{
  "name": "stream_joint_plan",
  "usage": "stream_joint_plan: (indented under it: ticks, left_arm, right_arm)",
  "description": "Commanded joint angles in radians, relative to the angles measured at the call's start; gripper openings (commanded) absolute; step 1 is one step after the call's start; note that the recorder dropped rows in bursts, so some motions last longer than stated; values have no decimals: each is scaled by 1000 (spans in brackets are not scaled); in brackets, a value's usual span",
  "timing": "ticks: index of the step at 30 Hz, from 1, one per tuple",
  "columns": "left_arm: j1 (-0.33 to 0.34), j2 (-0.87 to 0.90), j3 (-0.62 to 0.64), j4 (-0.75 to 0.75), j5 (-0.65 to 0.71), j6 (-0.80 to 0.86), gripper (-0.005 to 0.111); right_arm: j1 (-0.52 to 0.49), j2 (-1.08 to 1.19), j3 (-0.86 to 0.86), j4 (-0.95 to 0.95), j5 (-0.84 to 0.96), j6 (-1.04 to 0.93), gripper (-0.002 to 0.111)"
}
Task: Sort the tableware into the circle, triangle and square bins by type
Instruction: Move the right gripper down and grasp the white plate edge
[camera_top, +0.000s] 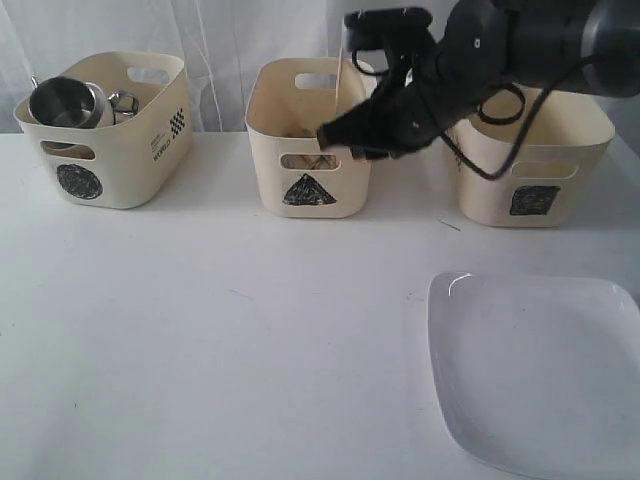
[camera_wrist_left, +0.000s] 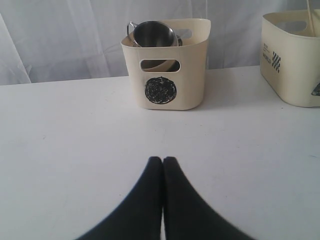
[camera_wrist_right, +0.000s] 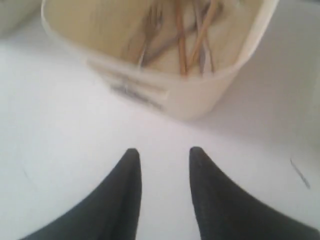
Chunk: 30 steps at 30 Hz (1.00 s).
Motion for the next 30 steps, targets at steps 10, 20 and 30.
stream_joint_plan:
  ticks: [10,20,30]
  left_arm:
    - [3,-4,3,-4,-2,0,0]
    - [3,-4,3,-4,-2,0,0]
    - [3,-4,3,-4,-2,0,0]
  right_arm:
    - [519,-188,407,-651,539,464,52]
    - [636,-168,608,-724,503,715,53]
    - [692,-154,673,-725,376,774,53]
